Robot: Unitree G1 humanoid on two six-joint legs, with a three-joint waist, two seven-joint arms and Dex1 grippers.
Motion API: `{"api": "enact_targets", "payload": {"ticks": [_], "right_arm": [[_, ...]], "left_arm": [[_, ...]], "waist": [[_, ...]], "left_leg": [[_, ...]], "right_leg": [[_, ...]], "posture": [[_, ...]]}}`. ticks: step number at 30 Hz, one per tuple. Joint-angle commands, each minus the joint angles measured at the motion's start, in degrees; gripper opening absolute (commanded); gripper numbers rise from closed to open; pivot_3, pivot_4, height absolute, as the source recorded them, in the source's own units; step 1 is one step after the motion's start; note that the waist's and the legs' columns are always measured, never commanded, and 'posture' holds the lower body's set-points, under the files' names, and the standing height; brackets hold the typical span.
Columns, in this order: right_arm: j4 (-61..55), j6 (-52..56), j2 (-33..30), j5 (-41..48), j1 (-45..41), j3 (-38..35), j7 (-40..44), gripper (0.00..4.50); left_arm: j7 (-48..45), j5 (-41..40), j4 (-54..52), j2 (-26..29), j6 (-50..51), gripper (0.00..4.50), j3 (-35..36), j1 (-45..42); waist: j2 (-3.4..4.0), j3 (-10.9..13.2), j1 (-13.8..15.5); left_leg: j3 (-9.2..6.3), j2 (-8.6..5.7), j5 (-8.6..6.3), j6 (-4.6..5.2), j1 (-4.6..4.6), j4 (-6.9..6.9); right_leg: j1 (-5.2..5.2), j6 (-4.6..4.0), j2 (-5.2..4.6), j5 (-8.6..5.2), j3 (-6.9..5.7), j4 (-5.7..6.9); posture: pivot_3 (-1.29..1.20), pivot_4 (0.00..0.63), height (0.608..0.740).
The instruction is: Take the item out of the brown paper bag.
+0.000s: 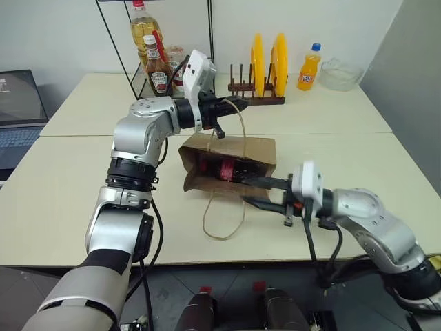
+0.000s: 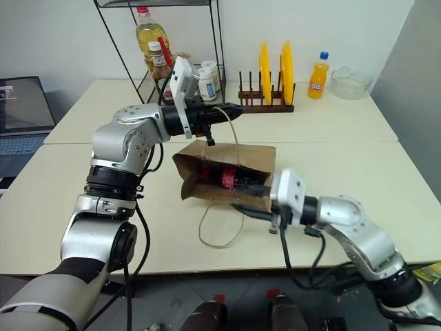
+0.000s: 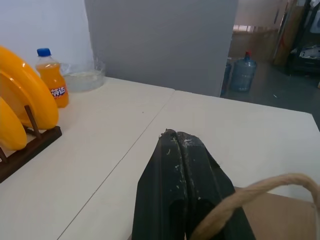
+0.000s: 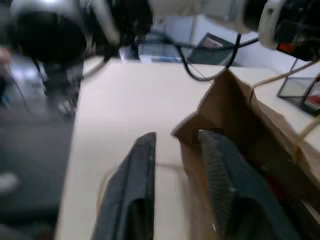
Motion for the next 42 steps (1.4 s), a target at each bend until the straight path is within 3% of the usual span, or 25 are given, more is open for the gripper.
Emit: {"api": "enact_targets", "payload": {"ticks": [1,2,6,12,18,22,26,36,42], "right_arm": [[-0.66,10.86,5.47,10.82,-4.15,-0.97,-2.36,0.24],[0.06,12.0,7.28,10.89,-4.85,-0.47,-2.49,0.04],[4.35,12.13,12.93,6.17,-5.95,2.12,-1.75,0.04],[20.15,1.16,20.49,-9.47,-9.39,4.02,-2.66,0.04],[25.55,-5.75,20.79,-25.54,-9.36,5.46,-9.68,0.04],[25.58,-7.05,19.19,-35.76,-9.3,9.13,-12.07,0.04],[26.31,-6.81,18.09,-42.41,-9.94,11.91,-11.67,0.95],[33.8,-10.58,14.8,-57.08,-14.5,14.4,-12.03,4.45],[38.54,-13.17,12.74,-63.24,-16.4,15.34,-11.25,4.45]], "left_arm": [[0.1,-0.18,0.0,0.05,-1.08,0.0,0.93,-1.88],[0.12,-0.11,0.32,-0.05,-1.2,0.0,0.89,-2.15],[-0.11,-0.02,1.27,-0.33,-1.49,0.0,0.8,-2.99],[-0.23,0.11,1.64,-0.47,-1.78,0.0,0.71,-3.63],[-0.07,-0.23,0.3,-0.31,-1.54,0.0,0.75,-2.61],[-0.33,-0.26,-0.34,-0.63,-1.72,0.0,0.34,-1.86],[-0.61,-0.09,0.75,-1.03,-2.42,0.0,0.24,-2.59],[-0.34,0.68,2.81,-1.7,-4.31,0.0,0.27,-3.14],[-0.01,0.87,3.32,-2.21,-5.03,0.0,0.48,-3.07]], "waist": [[-0.01,0.0,0.06],[0.0,0.01,0.04],[0.0,0.01,0.11],[0.02,0.02,-0.12],[0.02,0.02,-0.14],[0.02,0.01,-0.34],[0.02,0.01,-0.46],[0.02,0.01,-0.46],[0.02,0.01,-0.61]], "left_leg": [[0.0,0.0,0.0,0.0,-0.01,0.0],[-0.01,0.0,0.0,0.01,-0.02,-0.01],[0.01,-0.05,-0.03,0.05,-0.06,-0.02],[0.03,-0.03,-0.03,0.06,-0.04,-0.02],[0.08,-0.04,-0.01,0.02,-0.22,-0.02],[0.09,-0.02,0.13,-0.21,-0.81,0.06],[0.09,-0.04,0.13,-0.21,-0.84,0.03],[0.07,-0.07,0.14,-0.21,-0.82,0.06],[0.07,-0.06,0.14,-0.21,-0.82,0.05]], "right_leg": [[0.0,0.0,0.0,0.0,-0.01,0.0],[-0.01,0.0,0.0,0.0,-0.02,-0.02],[-0.06,0.01,-0.01,0.0,-0.03,-0.02],[-0.17,0.01,0.04,0.0,-0.01,0.12],[-0.41,0.0,0.03,0.0,0.04,0.17],[-1.06,-0.01,0.04,0.02,0.07,0.33],[-1.09,-0.01,0.04,0.02,0.07,0.3],[-1.03,-0.01,0.04,0.02,0.04,0.29],[-1.04,-0.02,0.04,0.02,0.05,0.29]], "posture": [[0.0,0.15,0.74],[0.0,0.15,0.74],[0.0,0.15,0.74],[0.0,0.15,0.74],[0.0,0.15,0.74],[0.0,0.15,0.74],[0.0,0.15,0.74],[0.0,0.15,0.74],[0.0,0.15,0.74]]}}
